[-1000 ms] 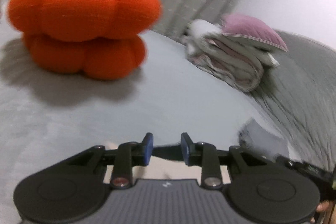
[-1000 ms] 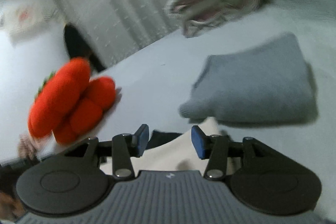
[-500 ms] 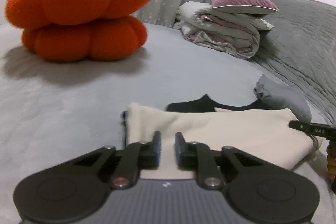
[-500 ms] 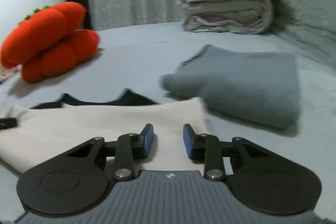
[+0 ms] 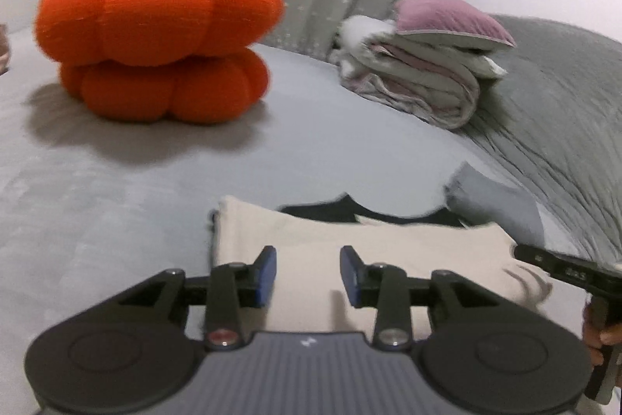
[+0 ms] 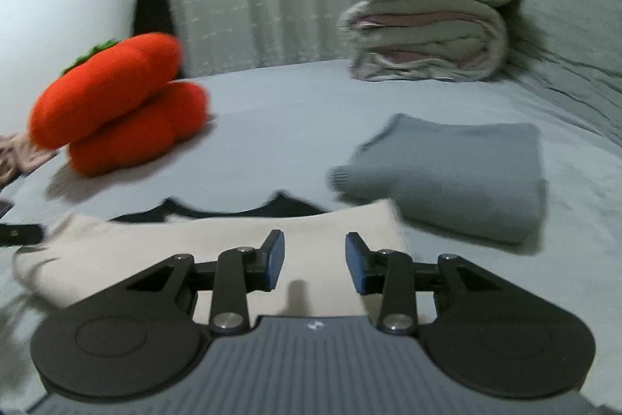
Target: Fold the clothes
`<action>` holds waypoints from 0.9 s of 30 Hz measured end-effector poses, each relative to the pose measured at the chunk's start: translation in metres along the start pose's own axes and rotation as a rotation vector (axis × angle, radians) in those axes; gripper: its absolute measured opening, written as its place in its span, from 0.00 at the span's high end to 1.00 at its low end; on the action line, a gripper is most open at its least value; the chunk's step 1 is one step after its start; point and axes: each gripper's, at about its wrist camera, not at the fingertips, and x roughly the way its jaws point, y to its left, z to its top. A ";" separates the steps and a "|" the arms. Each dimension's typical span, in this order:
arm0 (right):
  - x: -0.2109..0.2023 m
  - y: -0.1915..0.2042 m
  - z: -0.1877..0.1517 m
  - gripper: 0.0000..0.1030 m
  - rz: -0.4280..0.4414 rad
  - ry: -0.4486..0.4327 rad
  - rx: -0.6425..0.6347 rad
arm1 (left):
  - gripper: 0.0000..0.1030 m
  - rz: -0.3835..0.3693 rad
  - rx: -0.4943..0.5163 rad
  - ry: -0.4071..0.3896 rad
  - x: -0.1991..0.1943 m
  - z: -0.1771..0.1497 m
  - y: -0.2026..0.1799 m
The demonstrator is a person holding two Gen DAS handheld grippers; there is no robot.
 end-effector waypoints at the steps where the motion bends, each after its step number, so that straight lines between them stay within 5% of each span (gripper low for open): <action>1: 0.000 0.009 -0.001 0.62 0.013 0.005 -0.017 | 0.65 -0.001 0.006 0.008 0.002 -0.002 -0.004; 7: 0.008 0.031 -0.017 0.62 0.025 0.072 -0.100 | 0.67 0.028 0.026 0.041 0.011 -0.019 -0.007; 16: -0.012 0.005 -0.026 0.64 -0.001 0.090 -0.028 | 0.67 0.053 -0.028 0.067 -0.009 -0.015 -0.007; 22: -0.032 0.000 -0.036 0.47 -0.023 0.093 0.002 | 0.60 0.044 -0.150 0.081 -0.024 -0.023 -0.002; 27: -0.038 -0.018 -0.048 0.45 0.017 0.132 0.179 | 0.43 0.014 -0.247 0.168 -0.026 -0.027 0.000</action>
